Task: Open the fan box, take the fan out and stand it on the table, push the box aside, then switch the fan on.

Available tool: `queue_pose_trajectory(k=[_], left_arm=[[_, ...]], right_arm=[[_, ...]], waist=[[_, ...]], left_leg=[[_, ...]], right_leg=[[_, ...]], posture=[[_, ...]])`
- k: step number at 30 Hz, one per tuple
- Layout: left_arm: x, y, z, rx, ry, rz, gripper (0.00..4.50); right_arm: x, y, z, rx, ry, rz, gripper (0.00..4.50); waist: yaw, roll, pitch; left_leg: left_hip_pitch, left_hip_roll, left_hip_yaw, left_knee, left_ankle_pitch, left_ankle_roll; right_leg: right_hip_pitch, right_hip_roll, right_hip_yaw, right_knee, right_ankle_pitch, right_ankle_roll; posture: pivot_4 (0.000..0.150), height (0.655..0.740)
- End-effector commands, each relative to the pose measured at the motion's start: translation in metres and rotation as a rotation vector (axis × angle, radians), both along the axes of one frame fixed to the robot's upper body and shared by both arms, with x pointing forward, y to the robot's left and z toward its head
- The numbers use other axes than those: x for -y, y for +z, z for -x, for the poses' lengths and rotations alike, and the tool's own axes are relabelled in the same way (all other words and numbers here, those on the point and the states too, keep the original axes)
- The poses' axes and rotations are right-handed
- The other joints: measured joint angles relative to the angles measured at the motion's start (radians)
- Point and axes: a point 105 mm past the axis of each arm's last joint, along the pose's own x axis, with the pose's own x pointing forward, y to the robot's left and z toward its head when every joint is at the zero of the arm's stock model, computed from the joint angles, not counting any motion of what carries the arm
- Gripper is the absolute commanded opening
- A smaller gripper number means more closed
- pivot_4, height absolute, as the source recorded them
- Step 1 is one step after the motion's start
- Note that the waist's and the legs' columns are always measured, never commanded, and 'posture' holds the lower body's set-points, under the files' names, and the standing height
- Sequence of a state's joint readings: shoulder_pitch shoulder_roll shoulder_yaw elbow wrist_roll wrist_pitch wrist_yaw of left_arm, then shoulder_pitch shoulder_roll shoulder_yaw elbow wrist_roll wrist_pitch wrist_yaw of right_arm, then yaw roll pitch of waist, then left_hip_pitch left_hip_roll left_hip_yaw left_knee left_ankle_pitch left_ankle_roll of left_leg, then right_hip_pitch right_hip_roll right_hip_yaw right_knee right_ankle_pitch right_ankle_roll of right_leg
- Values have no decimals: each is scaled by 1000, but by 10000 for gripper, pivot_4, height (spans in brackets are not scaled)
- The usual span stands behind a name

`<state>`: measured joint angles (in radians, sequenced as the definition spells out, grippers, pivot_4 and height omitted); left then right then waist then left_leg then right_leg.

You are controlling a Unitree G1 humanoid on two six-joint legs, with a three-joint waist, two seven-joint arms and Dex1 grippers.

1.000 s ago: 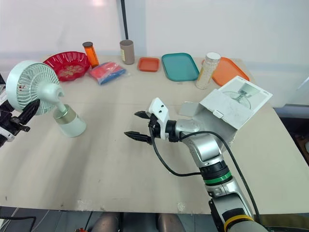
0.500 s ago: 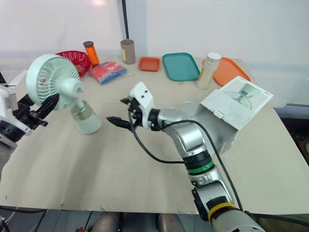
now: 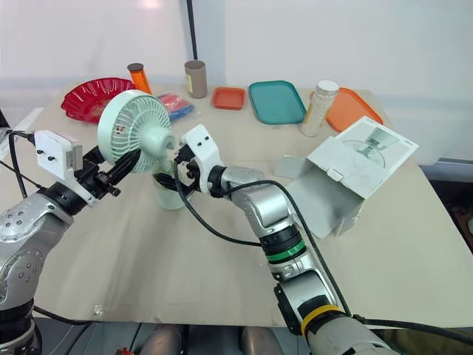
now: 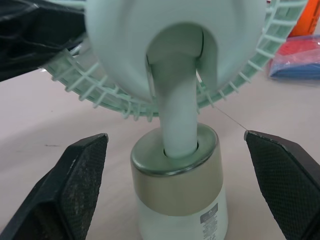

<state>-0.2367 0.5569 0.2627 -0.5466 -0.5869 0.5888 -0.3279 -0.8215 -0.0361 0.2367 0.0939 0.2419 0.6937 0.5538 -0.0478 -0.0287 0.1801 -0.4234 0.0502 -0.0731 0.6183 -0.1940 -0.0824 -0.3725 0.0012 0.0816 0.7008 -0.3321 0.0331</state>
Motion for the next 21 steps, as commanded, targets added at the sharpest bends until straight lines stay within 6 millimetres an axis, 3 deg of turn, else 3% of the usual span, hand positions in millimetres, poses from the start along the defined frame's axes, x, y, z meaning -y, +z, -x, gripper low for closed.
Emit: queue_pose_trajectory(k=[1, 5, 8, 11, 21], left_arm=[[6, 21, 4, 91, -15, 1, 19449], [6, 20, 4, 89, -17, -1, 19449], [5, 19, 4, 87, -12, -4, 19449], [6, 19, 5, 86, -16, -5, 19449], [6, 18, 6, 86, -17, -15, 19449]], right_arm=[[-2, 15, -6, 37, -35, -29, 45000], [-5, 14, -9, 37, -46, -32, 45000], [-7, 16, -11, 39, -48, -41, 37856], [-10, 19, -10, 47, -36, -45, 23068], [-14, 21, -8, 70, -10, -48, 23068]], waist=[[0, 0, 0], [0, 0, 0], [-1, 0, 0], [-1, 0, 0], [0, 0, 0]], left_leg=[[0, 0, 0, 0, 0, 0], [0, 0, 0, 0, 0, 0], [0, 0, 0, 0, 0, 0], [0, 0, 0, 0, 0, 0], [0, 0, 0, 0, 0, 0]], right_leg=[[0, 0, 0, 0, 0, 0], [0, 0, 0, 0, 0, 0], [0, 0, 0, 0, 0, 0], [0, 0, 0, 0, 0, 0], [0, 0, 0, 0, 0, 0]], posture=[[1500, 7400], [1500, 7400], [1500, 7400], [1500, 7400], [1500, 7400]])
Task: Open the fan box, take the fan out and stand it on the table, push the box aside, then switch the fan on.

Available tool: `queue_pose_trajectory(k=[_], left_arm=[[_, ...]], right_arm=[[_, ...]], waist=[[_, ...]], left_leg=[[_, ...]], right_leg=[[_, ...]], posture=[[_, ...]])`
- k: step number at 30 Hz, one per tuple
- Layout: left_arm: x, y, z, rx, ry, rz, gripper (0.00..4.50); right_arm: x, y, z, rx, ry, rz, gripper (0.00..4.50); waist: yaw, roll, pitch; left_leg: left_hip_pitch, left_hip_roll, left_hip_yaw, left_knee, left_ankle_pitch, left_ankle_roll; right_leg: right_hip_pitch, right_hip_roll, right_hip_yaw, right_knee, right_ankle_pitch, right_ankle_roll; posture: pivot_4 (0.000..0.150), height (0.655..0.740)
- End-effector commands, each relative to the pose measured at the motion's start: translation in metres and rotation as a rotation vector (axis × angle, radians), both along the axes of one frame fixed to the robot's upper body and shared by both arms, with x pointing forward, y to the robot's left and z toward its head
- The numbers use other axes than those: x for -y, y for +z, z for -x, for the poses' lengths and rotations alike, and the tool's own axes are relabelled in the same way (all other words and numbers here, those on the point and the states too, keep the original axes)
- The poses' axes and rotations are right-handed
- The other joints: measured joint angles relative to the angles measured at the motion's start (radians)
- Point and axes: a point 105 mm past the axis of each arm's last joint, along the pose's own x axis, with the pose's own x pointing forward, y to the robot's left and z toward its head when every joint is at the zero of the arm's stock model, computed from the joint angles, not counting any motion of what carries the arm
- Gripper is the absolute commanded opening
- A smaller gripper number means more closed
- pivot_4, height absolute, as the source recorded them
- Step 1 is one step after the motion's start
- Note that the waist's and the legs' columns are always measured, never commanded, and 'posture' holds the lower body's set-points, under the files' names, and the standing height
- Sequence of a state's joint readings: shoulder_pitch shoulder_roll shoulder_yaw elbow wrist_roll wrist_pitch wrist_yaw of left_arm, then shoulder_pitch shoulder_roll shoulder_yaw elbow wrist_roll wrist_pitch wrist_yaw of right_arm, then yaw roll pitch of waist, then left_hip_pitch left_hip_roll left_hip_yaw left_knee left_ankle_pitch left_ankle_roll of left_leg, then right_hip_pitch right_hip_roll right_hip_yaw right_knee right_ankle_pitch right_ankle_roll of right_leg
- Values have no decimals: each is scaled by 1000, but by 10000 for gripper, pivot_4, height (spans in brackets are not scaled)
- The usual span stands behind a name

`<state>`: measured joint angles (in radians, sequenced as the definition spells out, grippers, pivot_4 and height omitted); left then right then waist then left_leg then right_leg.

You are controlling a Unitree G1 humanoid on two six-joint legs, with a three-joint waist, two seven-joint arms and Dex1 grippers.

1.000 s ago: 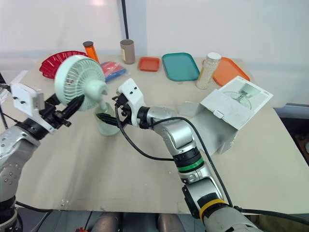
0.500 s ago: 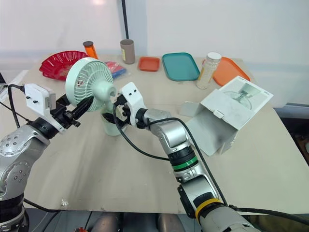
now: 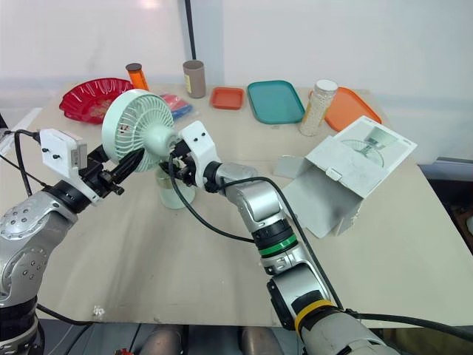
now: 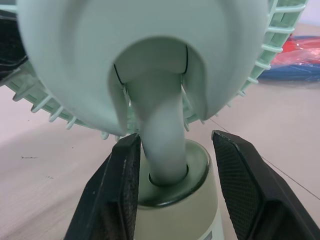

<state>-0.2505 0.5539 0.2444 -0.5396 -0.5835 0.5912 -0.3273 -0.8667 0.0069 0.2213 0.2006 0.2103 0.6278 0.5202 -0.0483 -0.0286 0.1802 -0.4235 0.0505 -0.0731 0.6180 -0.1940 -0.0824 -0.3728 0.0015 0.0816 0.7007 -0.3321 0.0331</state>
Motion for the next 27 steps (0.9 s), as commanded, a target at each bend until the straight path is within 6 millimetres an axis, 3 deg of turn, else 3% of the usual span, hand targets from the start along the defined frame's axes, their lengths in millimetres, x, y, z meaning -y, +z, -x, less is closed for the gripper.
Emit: queue_pose_trajectory(k=[1, 3, 6, 15, 17, 21, 23, 27], left_arm=[[2, 18, 8, 91, -4, -13, 19449], [2, 18, 8, 91, -5, -17, 19449], [2, 18, 8, 92, -6, -20, 19449], [2, 2, 7, -3, -26, -55, 19449], [2, 4, 9, -7, -40, -20, 29495], [5, 6, 16, -10, -88, -20, 41975], [-1, 9, 18, -5, -73, -22, 44575], [-19, 14, 28, -12, -66, -28, 44575]], right_arm=[[-7, 18, 5, 59, 33, -34, 23068], [-8, 17, 5, 57, 36, -32, 17716], [-10, 16, 6, 58, 46, -26, 6204], [-9, 15, 5, 56, 36, -26, 6204], [-8, 16, 3, 52, 25, -32, 5696], [-4, 19, -3, 39, -4, -54, 5696], [-2, 20, -6, 37, -19, -60, 5696], [3, 21, -9, 37, -28, -61, 5696]], waist=[[0, 0, 0], [0, 0, 0], [-1, 0, 0], [-2, 0, 0], [-2, 0, 0], [-1, 0, 0], [-2, 0, 0], [-4, 0, 0]], left_leg=[[0, 0, 0, 0, 0, 0], [0, 0, 0, 0, 0, 0], [0, 0, 0, 0, 0, 0], [0, 0, 0, 0, 0, 0], [1, 0, 0, 0, 0, 0], [1, 0, 0, 0, 0, 0], [0, 0, 0, 0, 0, 0], [1, 0, 0, 0, 0, 0]], right_leg=[[0, 0, 0, 0, 0, 0], [0, 0, 0, 0, 0, 0], [0, 0, 0, 0, 0, 0], [0, 0, 0, 0, 0, 0], [0, 0, 0, 0, 0, 0], [0, 0, 0, 0, 0, 0], [0, 0, 0, 0, 0, 0], [0, 0, 0, 0, 0, 0]], posture=[[1500, 7400], [1500, 7400], [1500, 7400], [1500, 7400], [1500, 7400], [1500, 7400], [1500, 7400], [1500, 7400]])
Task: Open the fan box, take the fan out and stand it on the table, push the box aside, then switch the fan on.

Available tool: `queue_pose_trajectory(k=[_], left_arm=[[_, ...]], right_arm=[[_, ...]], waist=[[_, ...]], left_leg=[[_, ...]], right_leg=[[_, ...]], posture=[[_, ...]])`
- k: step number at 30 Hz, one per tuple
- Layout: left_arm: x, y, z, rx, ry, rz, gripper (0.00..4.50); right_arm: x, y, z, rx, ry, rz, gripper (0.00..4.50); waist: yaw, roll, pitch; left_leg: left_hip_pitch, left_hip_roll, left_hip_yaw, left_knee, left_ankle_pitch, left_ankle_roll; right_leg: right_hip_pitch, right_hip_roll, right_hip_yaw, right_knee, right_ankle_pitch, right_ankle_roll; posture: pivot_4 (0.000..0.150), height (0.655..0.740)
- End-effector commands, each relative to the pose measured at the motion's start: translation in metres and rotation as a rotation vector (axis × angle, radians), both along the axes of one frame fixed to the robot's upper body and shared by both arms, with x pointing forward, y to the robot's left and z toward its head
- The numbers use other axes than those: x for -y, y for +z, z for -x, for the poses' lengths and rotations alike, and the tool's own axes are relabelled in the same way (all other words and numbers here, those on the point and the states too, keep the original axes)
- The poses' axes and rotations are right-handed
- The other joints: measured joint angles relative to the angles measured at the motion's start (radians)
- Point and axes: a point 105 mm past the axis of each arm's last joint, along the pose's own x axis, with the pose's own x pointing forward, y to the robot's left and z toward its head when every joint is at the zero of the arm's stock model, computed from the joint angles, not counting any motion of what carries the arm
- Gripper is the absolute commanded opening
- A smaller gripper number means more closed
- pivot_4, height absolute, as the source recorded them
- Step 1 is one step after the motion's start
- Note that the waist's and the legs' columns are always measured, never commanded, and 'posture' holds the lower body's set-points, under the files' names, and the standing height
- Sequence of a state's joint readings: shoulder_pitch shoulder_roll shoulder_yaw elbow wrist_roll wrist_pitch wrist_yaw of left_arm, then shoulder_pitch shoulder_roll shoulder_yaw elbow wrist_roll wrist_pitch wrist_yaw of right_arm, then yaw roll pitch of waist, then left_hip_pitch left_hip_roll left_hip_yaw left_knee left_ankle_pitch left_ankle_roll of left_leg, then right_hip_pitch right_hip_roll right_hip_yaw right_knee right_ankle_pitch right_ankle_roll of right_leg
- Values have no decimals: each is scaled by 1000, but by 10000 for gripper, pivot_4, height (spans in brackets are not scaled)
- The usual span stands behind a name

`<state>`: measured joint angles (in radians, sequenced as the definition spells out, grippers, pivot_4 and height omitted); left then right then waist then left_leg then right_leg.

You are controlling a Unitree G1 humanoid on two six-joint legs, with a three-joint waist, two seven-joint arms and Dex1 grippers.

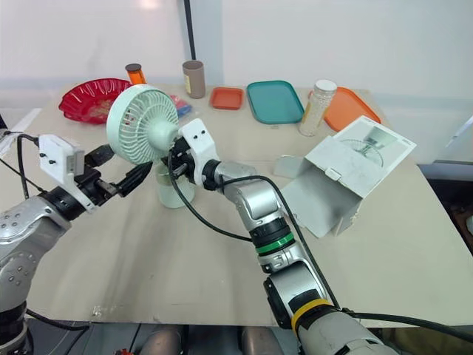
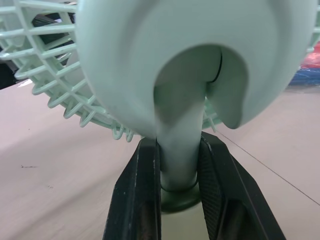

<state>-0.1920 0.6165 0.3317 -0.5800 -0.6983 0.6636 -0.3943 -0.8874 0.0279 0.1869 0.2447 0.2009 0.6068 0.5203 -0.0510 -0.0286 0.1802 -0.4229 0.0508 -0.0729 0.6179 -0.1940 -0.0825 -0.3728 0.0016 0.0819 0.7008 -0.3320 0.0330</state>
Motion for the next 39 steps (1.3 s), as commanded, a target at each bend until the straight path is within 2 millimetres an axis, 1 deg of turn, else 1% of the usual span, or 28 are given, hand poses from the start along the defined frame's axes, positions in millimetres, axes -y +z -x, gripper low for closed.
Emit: queue_pose_trajectory(k=[1, 3, 5, 7, 8, 9, 12, 15, 17, 19, 21, 22, 23, 27, 28, 30, 33, 36, 39], left_arm=[[-16, 16, 15, 41, -6, -28, 44575], [-25, 20, 16, 46, 13, -41, 44575], [-42, 26, 13, 58, 68, -32, 44575], [-52, 28, 14, 35, 57, 6, 44575], [-54, 27, 15, 27, 52, 5, 44575], [-55, 22, 16, 5, 35, -14, 44575], [-49, 11, 18, -54, -33, -31, 44575], [-46, 9, 18, -62, -71, -24, 44575], [-43, 4, 17, -75, -98, -22, 39140], [-37, -4, 16, -97, -139, -33, 33824], [-31, -11, 16, -117, -181, -32, 25227], [-28, -14, 16, -127, -206, -29, 22878], [-24, -18, 16, -140, -235, -24, 19378], [-10, -29, 15, -171, -321, -29, 5367], [-4, -34, 16, -181, -357, -39, 1509], [8, -45, 15, -208, -414, -58, 678], [22, -62, 16, -242, -469, -116, 678], [29, -72, 14, -241, -481, -157, 678], [37, -81, 10, -245, -492, -165, 678]], right_arm=[[5, 20, -3, 48, -8, -40, 5696], [7, 22, -3, 54, 0, -49, 5696], [13, 25, -1, 57, 21, -67, 5696], [21, 25, -2, 70, 22, -61, 5696], [24, 25, -3, 74, 21, -58, 5696], [32, 28, -1, 86, 41, -74, 5696], [49, 35, 13, 131, 146, -116, 5696], [61, 30, 19, 157, 191, -93, 5696], [70, 25, 29, 173, 241, -67, 5696], [80, 22, 44, 182, 317, -63, 5696], [87, 18, 57, 189, 381, -48, 5696], [90, 16, 64, 187, 407, -47, 5696], [92, 14, 69, 184, 424, -45, 5696], [93, 7, 76, 183, 446, -15, 5696], [93, 3, 78, 185, 454, 0, 5696], [92, -4, 81, 191, 465, 31, 5696], [89, -12, 75, 182, 424, 56, 5696], [87, -15, 73, 184, 406, 66, 5696], [84, -17, 66, 189, 358, 75, 5696]], waist=[[-1, 0, 0], [0, 0, 0], [4, 0, 0], [4, 0, 0], [4, 0, 0], [4, 0, 0], [6, 1, 0], [3, 1, 1], [0, 1, 1], [0, 1, 1], [1, 1, 1], [1, 1, 1], [0, 1, 1], [0, 1, 1], [0, 1, 1], [3, 1, 1], [3, 1, 1], [2, 1, 1], [2, 1, 1]], left_leg=[[0, 0, 0, 0, 0, 0], [0, 0, 0, 0, 0, 0], [0, 0, 0, 0, 0, 0], [0, 0, 0, 0, 0, 0], [0, 0, 0, 0, 0, 0], [0, 0, 0, 0, 0, 0], [-1, 0, -1, -1, 0, 0], [-1, -2, 0, -1, 0, 0], [-1, -1, 0, -1, 0, 0], [-1, 0, 0, -1, 0, 0], [-1, 0, 0, -2, 0, 0], [-1, 0, 0, -2, 0, 0], [-1, 0, 0, -2, 0, 0], [0, 0, 0, -1, 0, 0], [0, 0, 0, -1, 0, 0], [0, 0, 0, -1, 0, 0], [0, -1, 0, -1, 0, 0], [0, 0, 0, -1, 0, 0], [1, 0, 0, 0, 0, 0]], right_leg=[[0, 0, 0, 0, 0, 0], [0, 0, 0, 0, 0, 0], [0, 0, -1, 0, 0, 0], [0, -1, -1, 0, 0, 0], [0, -1, -1, 0, 0, 0], [0, 0, -1, -1, 0, 0], [0, -1, -1, -2, 0, 0], [0, -3, -1, -2, -1, 1], [-1, -1, -1, -2, 0, 0], [-1, -1, -1, -2, 0, 0], [0, -1, -1, -2, 0, 0], [0, -1, -1, -2, 0, 0], [0, -1, -1, -2, 0, 0], [0, 0, -1, -1, 0, 0], [0, 0, -1, -1, 0, 0], [0, 0, -1, -2, 0, 0], [0, 0, -1, -2, 0, 0], [1, 0, 0, -2, 0, 0], [1, 0, 0, -1, 0, 0]], posture=[[1500, 7400], [1500, 7400], [1500, 7400], [1500, 7400], [1500, 7400], [1500, 7400], [1500, 7400], [1500, 7400], [1500, 7400], [1500, 7400], [1500, 7400], [1500, 7400], [1500, 7400], [1500, 7400], [1500, 7400], [1500, 7400], [1500, 7400], [1500, 7400], [1500, 7400]])
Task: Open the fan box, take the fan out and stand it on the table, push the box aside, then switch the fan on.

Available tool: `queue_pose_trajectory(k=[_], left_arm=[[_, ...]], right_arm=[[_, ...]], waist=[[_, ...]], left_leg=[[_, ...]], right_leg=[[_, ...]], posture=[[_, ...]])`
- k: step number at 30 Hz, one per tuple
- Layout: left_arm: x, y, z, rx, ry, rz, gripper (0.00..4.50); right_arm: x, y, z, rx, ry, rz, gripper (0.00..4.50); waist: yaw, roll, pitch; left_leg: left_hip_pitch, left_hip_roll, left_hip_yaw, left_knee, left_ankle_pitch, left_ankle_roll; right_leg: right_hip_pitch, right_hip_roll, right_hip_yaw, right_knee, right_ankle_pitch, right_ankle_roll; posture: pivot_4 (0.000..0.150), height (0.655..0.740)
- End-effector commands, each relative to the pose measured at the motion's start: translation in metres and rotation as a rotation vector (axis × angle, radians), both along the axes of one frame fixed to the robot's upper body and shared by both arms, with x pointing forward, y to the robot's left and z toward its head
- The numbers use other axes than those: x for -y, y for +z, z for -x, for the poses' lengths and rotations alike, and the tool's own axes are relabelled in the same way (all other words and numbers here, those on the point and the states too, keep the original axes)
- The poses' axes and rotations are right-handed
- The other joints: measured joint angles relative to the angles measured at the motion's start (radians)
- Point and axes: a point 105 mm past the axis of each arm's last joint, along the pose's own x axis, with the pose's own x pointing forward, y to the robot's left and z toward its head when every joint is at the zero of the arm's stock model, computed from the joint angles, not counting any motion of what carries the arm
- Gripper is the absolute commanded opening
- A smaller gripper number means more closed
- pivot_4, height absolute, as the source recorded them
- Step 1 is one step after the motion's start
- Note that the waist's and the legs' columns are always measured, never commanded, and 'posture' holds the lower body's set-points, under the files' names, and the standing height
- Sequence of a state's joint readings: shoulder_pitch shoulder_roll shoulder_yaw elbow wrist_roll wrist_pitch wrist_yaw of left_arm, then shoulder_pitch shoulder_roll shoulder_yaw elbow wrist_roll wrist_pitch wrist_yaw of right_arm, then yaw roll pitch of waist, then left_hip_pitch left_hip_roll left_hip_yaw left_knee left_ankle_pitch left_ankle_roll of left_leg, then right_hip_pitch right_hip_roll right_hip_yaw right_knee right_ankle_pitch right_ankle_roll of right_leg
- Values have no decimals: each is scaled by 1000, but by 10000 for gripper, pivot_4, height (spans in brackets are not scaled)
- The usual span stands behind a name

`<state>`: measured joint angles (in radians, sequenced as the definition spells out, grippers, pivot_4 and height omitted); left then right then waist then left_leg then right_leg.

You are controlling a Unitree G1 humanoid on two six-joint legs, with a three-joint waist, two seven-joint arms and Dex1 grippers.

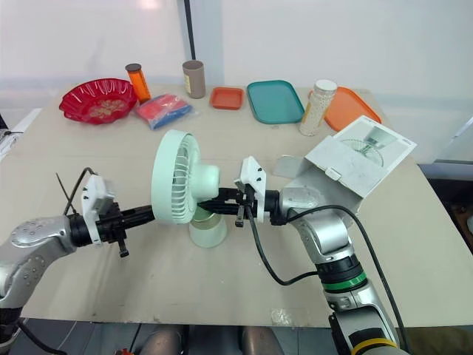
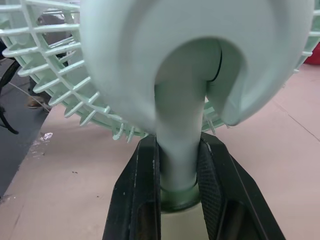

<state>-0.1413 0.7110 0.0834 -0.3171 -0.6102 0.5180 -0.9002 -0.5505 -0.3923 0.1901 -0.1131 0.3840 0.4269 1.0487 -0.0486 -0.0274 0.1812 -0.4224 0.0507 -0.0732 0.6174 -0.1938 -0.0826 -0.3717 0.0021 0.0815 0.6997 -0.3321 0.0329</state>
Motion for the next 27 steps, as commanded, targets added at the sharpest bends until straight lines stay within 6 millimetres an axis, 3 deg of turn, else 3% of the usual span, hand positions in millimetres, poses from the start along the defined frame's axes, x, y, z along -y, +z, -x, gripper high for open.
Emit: queue_pose_trajectory(k=[1, 7, 27], left_arm=[[10, -2, -3, 44, -28, -19, 678], [18, -18, -2, 27, -60, -51, 678], [33, -21, -1, 25, -93, -40, 678]], right_arm=[[-4, 7, -5, 53, -46, -6, 5696], [-6, 2, -1, 57, -38, 12, 5696], [-8, 1, -2, 64, -42, 19, 5696]], waist=[[0, 0, 0], [-1, 0, 0], [-1, 0, 0]], left_leg=[[0, 0, 0, 0, 0, 0], [1, 1, 0, 0, 0, 0], [2, 2, 0, 0, 0, 0]], right_leg=[[0, 0, 0, 0, 0, 0], [0, 1, 0, 0, 0, 0], [1, 2, 1, 1, 1, -1]], posture=[[1500, 7400], [1500, 7400], [1500, 7400]])
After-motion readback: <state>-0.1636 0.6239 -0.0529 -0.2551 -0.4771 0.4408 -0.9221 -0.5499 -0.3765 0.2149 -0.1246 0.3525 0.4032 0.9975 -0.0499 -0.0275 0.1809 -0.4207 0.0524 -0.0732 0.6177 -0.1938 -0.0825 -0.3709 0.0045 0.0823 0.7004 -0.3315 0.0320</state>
